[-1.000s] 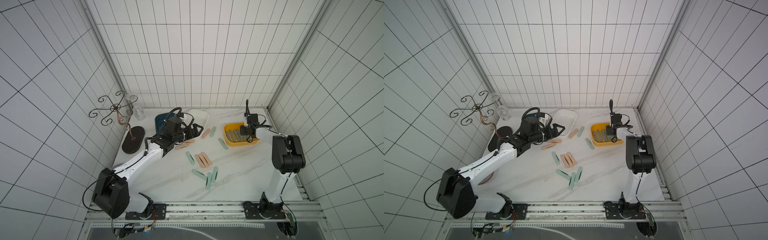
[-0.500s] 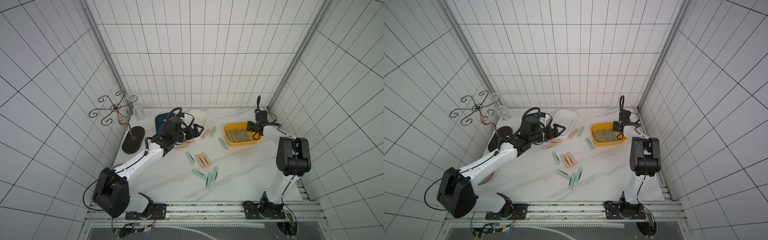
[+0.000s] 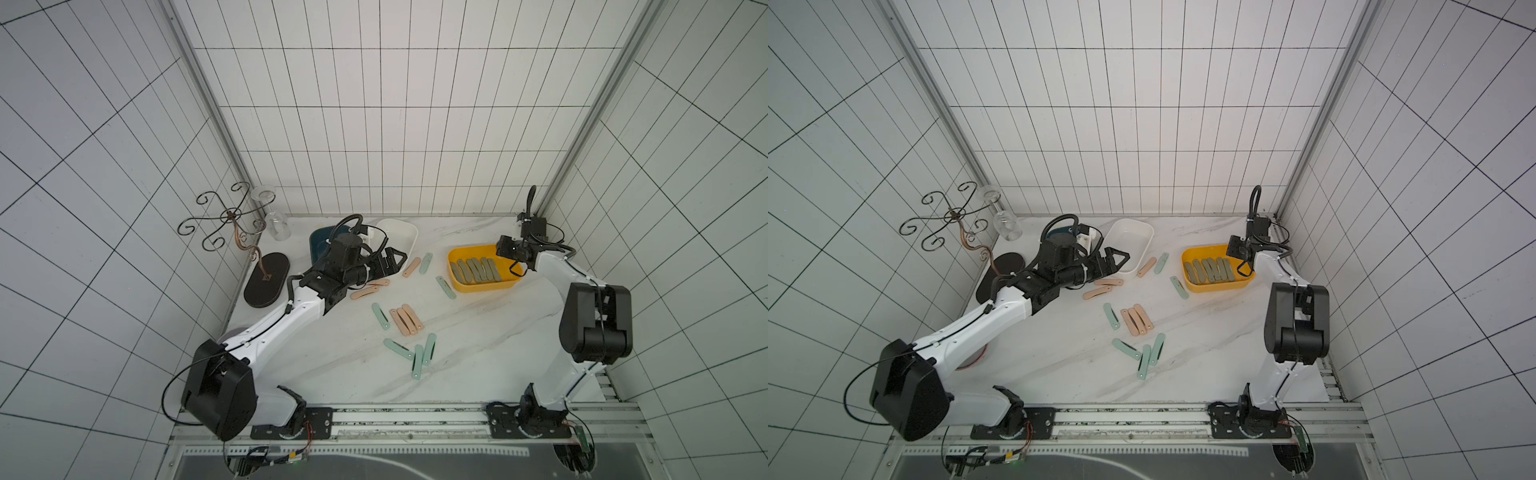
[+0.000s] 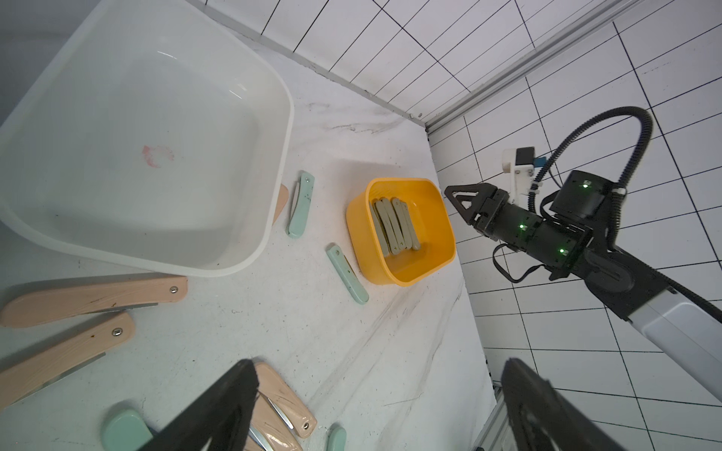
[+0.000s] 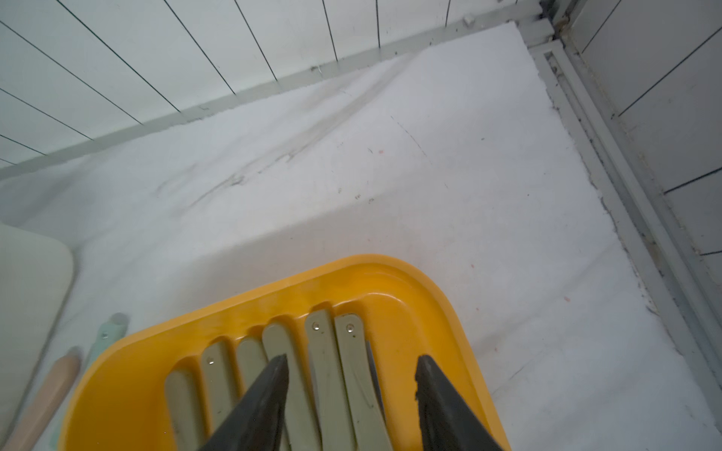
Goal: Place the fruit knives into the storage box by color
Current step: Adjust the storage box at the center of the board.
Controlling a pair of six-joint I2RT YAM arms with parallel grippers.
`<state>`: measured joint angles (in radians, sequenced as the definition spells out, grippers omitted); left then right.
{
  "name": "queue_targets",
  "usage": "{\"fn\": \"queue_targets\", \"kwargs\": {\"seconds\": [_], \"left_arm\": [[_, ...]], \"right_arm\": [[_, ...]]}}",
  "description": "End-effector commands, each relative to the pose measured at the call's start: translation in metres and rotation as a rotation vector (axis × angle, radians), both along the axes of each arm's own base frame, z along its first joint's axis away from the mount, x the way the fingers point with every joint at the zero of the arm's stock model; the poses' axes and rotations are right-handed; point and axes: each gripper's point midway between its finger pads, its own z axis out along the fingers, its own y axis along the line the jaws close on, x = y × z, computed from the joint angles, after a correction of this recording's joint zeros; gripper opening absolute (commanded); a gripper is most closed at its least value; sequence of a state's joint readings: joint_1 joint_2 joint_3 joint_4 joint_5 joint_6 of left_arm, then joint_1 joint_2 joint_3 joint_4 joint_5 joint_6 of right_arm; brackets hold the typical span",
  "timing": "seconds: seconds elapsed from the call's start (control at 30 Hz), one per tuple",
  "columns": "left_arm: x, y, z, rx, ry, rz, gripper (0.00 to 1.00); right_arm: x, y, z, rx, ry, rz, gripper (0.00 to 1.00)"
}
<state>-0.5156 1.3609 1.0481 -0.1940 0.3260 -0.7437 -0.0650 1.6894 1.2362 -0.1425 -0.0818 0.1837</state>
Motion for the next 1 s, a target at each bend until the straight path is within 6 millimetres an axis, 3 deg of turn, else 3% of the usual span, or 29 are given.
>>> {"fn": "queue_targets", "kwargs": {"seconds": [0.0, 0.13, 0.3, 0.47, 0.67, 0.97], "left_arm": [[-0.001, 0.004, 0.018, -0.002, -0.049, 0.014, 0.97], [-0.003, 0.006, 0.02, -0.001, -0.056, 0.021, 0.97], [-0.005, 0.011, 0.022, 0.014, -0.063, 0.031, 0.97], [-0.009, 0.017, 0.021, 0.035, -0.063, 0.047, 0.97], [-0.014, 0.025, 0.02, 0.05, -0.055, 0.068, 0.97], [-0.018, 0.034, 0.022, 0.068, -0.057, 0.099, 0.97]], "right_arm": [[-0.034, 0.031, 0.012, 0.078, -0.004, 0.072, 0.54], [-0.07, 0.067, 0.008, 0.088, 0.028, 0.149, 0.55], [-0.117, 0.114, -0.01, 0.064, 0.103, 0.261, 0.56], [-0.152, 0.13, -0.036, 0.081, 0.167, 0.311, 0.56], [-0.159, 0.126, -0.07, 0.068, 0.22, 0.294, 0.56], [-0.14, 0.126, -0.09, 0.058, 0.234, 0.275, 0.54]]}}
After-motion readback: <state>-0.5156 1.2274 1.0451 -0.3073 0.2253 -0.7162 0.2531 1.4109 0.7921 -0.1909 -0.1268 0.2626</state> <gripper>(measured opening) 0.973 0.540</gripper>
